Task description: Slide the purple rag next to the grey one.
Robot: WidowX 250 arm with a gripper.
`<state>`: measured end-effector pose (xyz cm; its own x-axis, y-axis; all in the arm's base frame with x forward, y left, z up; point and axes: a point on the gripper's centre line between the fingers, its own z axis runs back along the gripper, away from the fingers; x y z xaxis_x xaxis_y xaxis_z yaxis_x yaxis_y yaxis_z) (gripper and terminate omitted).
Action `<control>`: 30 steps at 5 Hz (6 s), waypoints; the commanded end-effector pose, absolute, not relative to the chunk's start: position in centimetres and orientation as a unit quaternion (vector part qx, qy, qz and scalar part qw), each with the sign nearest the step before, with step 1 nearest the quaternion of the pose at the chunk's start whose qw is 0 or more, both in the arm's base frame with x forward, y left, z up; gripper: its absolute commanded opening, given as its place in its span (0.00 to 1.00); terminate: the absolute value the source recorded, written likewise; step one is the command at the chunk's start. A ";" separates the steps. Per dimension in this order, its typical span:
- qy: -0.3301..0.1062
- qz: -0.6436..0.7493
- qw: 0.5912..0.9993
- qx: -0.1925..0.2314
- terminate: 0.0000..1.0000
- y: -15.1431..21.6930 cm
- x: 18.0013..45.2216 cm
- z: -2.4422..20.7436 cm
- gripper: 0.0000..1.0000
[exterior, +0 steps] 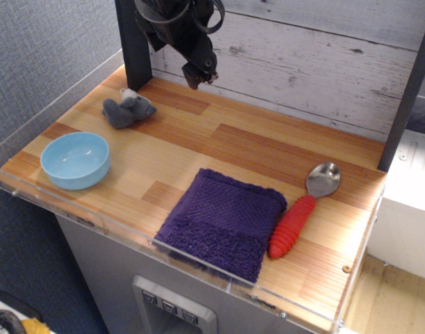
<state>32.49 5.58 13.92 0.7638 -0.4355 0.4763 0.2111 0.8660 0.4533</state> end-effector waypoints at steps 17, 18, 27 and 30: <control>-0.145 -0.088 0.981 0.090 0.00 5.9 31.4 -0.9 1.00; -0.140 -0.084 0.982 0.090 0.00 6.7 32.9 -1.9 1.00; -0.314 -0.117 0.935 0.120 0.00 4.0 34.8 8.0 1.00; -0.402 -0.101 0.890 0.192 0.00 5.1 32.7 16.4 1.00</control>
